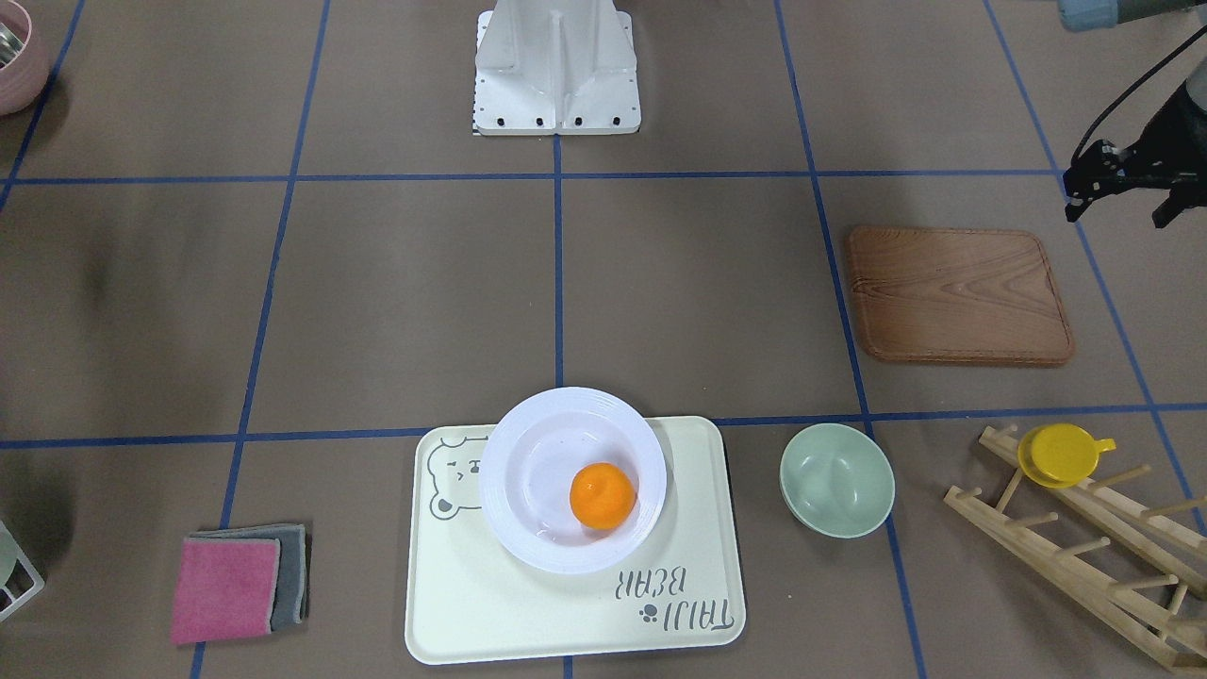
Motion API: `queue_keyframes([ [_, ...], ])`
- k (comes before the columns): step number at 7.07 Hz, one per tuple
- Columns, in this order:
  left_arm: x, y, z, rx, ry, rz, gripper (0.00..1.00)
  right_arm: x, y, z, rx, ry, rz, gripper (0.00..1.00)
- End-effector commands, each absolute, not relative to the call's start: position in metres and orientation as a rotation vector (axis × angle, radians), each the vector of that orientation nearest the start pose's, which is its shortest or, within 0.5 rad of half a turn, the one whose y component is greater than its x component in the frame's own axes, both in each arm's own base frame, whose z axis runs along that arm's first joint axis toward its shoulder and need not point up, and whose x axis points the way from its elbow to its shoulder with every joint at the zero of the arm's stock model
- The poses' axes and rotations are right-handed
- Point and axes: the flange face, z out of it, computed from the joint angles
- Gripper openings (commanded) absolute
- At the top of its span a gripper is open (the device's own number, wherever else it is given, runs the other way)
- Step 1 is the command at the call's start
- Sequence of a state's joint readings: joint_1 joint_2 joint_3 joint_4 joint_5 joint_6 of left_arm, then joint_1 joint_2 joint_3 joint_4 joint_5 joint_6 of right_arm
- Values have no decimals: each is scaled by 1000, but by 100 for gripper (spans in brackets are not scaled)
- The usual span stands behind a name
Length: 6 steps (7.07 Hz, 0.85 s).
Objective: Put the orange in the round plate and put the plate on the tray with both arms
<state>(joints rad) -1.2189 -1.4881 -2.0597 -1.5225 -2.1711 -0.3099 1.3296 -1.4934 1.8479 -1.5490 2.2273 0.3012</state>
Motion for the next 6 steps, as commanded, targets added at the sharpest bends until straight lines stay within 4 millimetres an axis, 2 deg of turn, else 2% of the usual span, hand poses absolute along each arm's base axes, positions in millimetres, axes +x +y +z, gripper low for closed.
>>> queue_keyframes([
  [1, 58, -439, 482, 128, 689, 100, 98, 5, -489, 544, 106, -683, -141, 100],
  [2, 49, -438, 481, 118, 724, 81, 99, 14, -475, 563, 73, -702, -113, 100],
  [3, 49, -436, 480, 105, 757, 78, 99, 18, -468, 569, 62, -704, -103, 100],
  [6, 47, -430, 486, 88, 760, 65, 99, 18, -467, 571, 56, -710, -101, 100],
])
